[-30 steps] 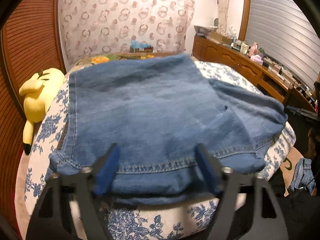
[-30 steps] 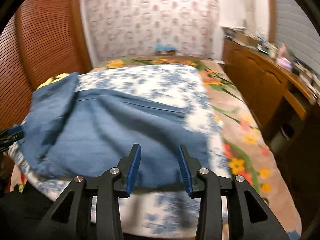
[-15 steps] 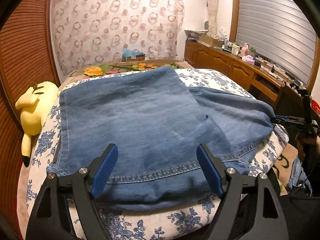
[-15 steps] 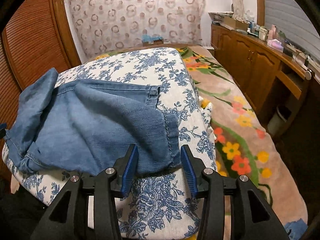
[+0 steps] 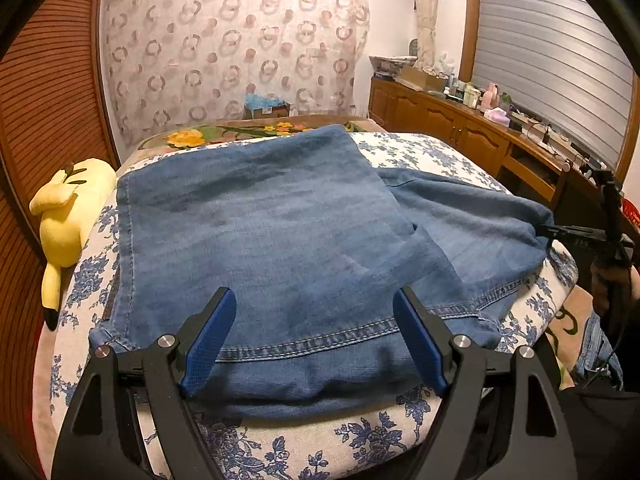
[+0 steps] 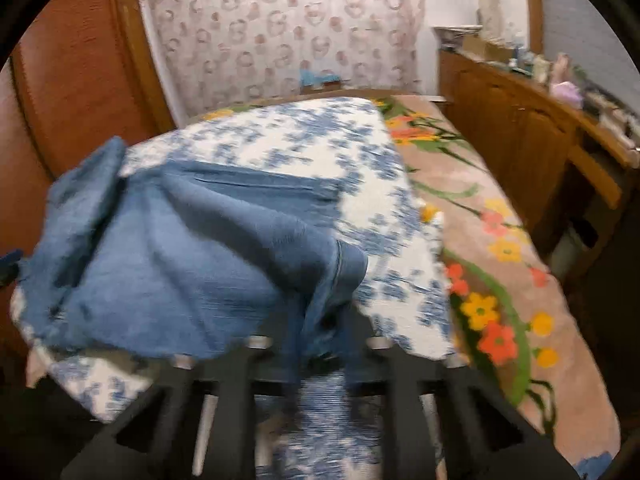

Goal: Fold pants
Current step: 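Grasp the jeans leg end with the right tool and lift it, then fold the leg end over the stack with the right tool and open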

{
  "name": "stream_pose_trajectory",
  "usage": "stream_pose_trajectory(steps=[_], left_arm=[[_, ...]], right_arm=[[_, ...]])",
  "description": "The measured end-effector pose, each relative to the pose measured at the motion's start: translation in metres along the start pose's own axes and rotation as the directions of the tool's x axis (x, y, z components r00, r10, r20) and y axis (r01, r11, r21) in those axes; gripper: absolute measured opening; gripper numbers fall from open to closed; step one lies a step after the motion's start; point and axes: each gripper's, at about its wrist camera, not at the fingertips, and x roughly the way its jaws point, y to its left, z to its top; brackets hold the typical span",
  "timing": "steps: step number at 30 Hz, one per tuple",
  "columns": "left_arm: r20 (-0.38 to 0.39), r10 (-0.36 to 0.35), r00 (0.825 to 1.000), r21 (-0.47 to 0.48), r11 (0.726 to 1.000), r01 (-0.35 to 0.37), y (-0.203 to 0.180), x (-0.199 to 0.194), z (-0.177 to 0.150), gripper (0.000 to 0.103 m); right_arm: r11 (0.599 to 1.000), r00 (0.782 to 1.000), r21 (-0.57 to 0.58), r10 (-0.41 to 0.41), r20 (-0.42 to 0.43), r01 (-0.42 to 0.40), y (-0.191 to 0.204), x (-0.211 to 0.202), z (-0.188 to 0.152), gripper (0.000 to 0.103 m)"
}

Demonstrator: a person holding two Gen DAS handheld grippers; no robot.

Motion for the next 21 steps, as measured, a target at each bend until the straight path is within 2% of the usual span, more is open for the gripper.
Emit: stream_pose_trajectory(steps=[5, 10, 16, 19, 21], left_arm=[[0.013, 0.006, 1.000, -0.016, 1.000, -0.006, 0.008, -0.005, 0.002, 0.081], [0.032, 0.014, 0.999, -0.031, 0.999, -0.013, 0.014, -0.013, 0.004, 0.081], [0.062, 0.030, 0.998, -0.043, 0.999, -0.028, 0.024, -0.028, 0.008, 0.081], [0.074, 0.044, 0.996, -0.053, 0.998, -0.040, 0.030, -0.036, 0.008, 0.081], [0.080, 0.052, 0.995, -0.061, 0.997, -0.047, 0.035, -0.040, 0.007, 0.081]], right_arm=[[0.996, 0.993, -0.043, 0.077, 0.092, -0.073, 0.017, -0.034, 0.029, 0.006], [0.976, 0.966, -0.164, 0.173, 0.194, -0.142, 0.061, -0.073, 0.077, 0.005], [0.910, 0.909, -0.342, 0.330, 0.254, -0.234, 0.146, -0.104, 0.126, 0.005], [0.860, 0.881, -0.425, 0.408, 0.239, -0.283, 0.197, -0.108, 0.142, 0.005], [0.830, 0.871, -0.460, 0.447, 0.205, -0.317, 0.224, -0.100, 0.148, 0.005]])
